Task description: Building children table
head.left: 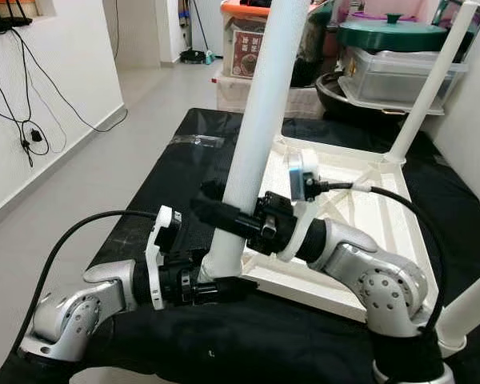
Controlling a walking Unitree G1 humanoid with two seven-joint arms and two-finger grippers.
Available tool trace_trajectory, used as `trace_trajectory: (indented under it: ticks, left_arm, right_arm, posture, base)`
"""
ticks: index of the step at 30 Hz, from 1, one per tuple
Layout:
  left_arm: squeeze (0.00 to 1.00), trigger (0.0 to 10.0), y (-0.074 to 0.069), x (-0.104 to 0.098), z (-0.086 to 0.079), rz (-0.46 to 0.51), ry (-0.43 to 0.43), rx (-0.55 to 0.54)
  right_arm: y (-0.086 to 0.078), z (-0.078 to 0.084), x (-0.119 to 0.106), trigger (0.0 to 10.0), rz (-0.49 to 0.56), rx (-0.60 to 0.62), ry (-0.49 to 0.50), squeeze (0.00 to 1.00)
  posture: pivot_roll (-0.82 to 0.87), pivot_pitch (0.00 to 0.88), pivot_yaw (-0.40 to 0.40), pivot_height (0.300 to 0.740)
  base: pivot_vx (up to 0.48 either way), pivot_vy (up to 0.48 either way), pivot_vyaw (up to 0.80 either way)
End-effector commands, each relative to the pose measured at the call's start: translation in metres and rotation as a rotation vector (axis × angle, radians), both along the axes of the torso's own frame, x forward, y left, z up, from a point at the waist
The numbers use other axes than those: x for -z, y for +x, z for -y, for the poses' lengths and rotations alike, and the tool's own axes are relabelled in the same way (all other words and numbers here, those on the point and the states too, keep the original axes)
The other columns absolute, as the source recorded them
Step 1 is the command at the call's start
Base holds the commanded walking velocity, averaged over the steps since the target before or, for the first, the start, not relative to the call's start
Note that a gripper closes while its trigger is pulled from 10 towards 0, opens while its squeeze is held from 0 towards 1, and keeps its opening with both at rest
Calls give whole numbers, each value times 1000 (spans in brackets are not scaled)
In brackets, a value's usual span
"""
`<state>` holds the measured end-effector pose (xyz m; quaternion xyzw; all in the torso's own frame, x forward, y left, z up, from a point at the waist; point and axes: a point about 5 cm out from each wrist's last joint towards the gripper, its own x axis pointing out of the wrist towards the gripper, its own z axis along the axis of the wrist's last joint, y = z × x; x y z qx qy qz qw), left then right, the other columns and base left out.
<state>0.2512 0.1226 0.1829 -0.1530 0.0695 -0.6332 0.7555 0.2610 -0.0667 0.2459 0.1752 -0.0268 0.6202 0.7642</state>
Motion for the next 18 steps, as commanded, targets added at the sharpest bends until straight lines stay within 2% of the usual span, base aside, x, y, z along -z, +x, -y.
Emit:
trace_trajectory:
  ticks: [1,5,11,18]
  left_arm:
    - [0,0,-3,0,4,19,10,59]
    - [0,0,-8,2,3,15,28,113]
    - [0,0,-12,5,3,4,43,137]
    - [0,0,-11,7,2,18,59,115]
  right_arm:
    - [-2,-2,1,0,6,-24,-3,0]
    - [0,-2,1,0,5,-15,-9,0]
    - [4,1,1,0,3,20,-9,0]
    - [11,3,3,0,-12,77,-17,0]
  posture:
    - [106,0,-59,740]
    - [106,0,-59,740]
    - [103,0,-56,740]
    - [105,0,-58,740]
  base:
    - [0,0,0]
    - [0,0,0]
    - [0,0,0]
    - [0,0,0]
